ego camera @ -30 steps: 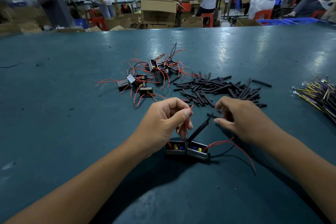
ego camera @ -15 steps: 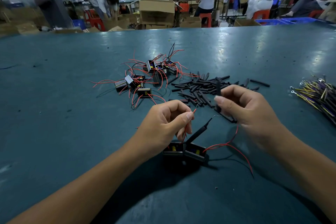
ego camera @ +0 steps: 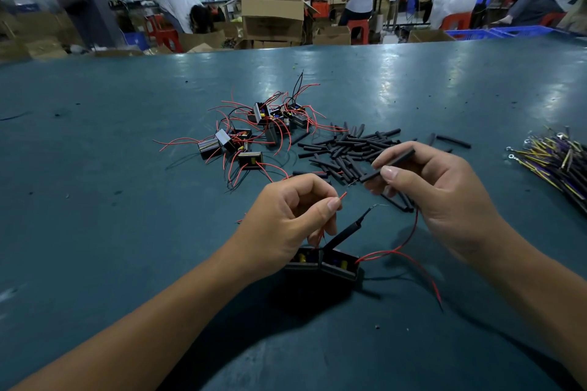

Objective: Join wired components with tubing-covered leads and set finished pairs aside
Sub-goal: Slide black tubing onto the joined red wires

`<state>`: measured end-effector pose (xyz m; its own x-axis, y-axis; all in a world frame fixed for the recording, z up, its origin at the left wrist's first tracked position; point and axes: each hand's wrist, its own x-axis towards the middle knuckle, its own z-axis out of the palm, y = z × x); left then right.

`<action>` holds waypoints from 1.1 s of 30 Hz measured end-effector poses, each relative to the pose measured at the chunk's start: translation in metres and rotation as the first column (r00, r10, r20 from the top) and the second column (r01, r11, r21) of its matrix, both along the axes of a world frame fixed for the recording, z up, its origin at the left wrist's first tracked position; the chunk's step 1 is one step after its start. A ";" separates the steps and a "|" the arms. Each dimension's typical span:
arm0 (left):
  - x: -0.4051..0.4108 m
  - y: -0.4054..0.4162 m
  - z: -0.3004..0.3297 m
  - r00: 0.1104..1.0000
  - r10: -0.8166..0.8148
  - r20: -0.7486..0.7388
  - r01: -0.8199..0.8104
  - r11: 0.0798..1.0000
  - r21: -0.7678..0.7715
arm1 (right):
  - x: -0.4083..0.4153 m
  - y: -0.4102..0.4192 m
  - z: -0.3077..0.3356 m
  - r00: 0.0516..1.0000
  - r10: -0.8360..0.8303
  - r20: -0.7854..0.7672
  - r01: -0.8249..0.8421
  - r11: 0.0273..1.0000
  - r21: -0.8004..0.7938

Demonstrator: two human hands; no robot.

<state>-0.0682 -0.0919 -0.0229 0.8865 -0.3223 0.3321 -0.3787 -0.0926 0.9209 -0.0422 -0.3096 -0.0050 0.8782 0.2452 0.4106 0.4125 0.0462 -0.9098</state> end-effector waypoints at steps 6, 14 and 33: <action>0.000 0.000 0.001 1.000 -0.008 0.016 0.008 1.000 0.020 | -0.001 0.000 0.001 1.000 0.024 0.015 -0.024 1.000 -0.017; -0.002 -0.001 0.003 1.000 -0.020 0.018 0.019 0.999 0.033 | -0.005 0.001 0.000 0.999 0.045 0.009 -0.044 0.999 -0.028; -0.001 0.000 0.003 0.999 -0.031 0.016 0.031 0.999 0.024 | -0.004 0.002 0.003 0.999 0.031 0.009 -0.031 1.000 -0.006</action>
